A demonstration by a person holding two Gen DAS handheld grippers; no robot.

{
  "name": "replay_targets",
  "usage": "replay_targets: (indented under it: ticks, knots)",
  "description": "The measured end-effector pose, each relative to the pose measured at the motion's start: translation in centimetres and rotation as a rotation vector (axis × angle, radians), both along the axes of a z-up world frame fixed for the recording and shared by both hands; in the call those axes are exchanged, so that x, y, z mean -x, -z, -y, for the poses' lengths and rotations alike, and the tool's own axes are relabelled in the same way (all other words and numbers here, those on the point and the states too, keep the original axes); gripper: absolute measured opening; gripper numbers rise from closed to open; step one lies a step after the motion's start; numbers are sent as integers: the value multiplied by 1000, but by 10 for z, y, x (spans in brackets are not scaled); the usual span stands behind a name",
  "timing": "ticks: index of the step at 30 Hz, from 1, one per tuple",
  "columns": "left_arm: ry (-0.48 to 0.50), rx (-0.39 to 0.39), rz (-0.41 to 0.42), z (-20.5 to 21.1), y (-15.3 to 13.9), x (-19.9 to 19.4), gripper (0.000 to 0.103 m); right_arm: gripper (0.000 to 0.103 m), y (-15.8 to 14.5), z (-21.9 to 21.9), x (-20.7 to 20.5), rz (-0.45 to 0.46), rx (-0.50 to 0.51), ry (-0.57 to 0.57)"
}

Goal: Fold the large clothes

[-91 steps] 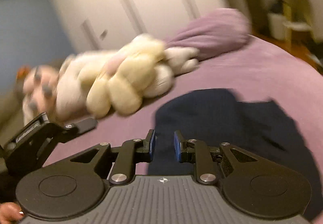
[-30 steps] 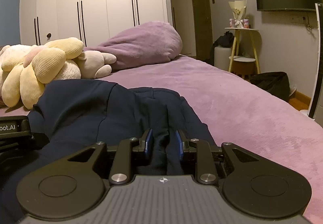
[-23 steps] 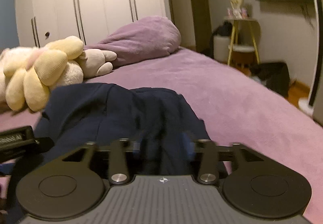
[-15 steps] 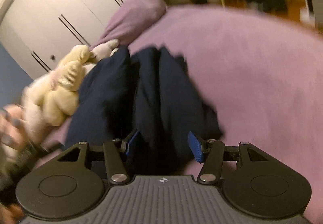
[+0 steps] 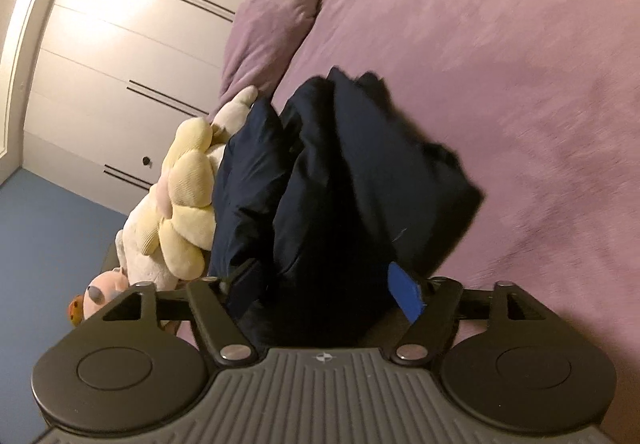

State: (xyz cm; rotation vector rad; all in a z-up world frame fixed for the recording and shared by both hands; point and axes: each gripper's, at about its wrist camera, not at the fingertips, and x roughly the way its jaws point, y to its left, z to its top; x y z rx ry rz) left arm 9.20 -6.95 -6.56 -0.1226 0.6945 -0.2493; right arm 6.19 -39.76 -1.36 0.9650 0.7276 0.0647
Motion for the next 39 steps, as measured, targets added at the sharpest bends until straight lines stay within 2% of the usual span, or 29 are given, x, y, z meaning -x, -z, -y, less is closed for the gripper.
replay_targets:
  ticks: [3,7,10,12,14,15,17,19,22,25,27,29,31,33,36,39]
  knots:
    - [-7,-22,-21,9,5,-5,103,78,-3,3,3,13,-31,-27]
    - [-29,-66,-44,15,11,-15,103,80,-5,-16,-11,10,-4,-78]
    - [-56,-108,-86,14,17,-26,103,75,-5,-33,-25,14,24,-110]
    - [-74,-107,-108,9,18,-31,103,40,-8,-47,-37,-9,111,-112]
    - [-60,-86,-114,5,18,-31,103,28,-14,-56,-45,-20,198,-92]
    - [-49,-81,-114,5,18,-29,103,26,-20,-57,-44,5,226,-83]
    - [-29,-81,-123,5,20,-29,103,26,-32,-55,-39,48,257,-53]
    - [-10,-67,-152,2,22,-29,103,26,-33,-54,-39,42,311,-41]
    - [13,-14,-216,-13,22,-30,103,27,-6,-51,-45,-23,377,-53]
    - [22,62,-246,-43,11,-28,103,31,4,-49,-42,-5,392,-65]
    - [-15,110,-229,-66,0,-27,103,52,-7,-49,-40,17,433,-95]
    - [-79,132,-200,-82,-8,-33,103,61,-23,-44,-31,43,488,-92]
    - [-126,167,-184,-87,-13,-44,103,61,-41,-39,-23,68,550,-77]
    - [-172,215,-165,-81,-16,-58,103,56,-57,-41,-20,91,604,-39]
    - [-235,273,-129,-58,-17,-74,103,49,-75,-64,-32,190,616,-89]
    - [-246,249,-107,-31,-16,-89,103,40,-73,-103,-51,252,696,-171]
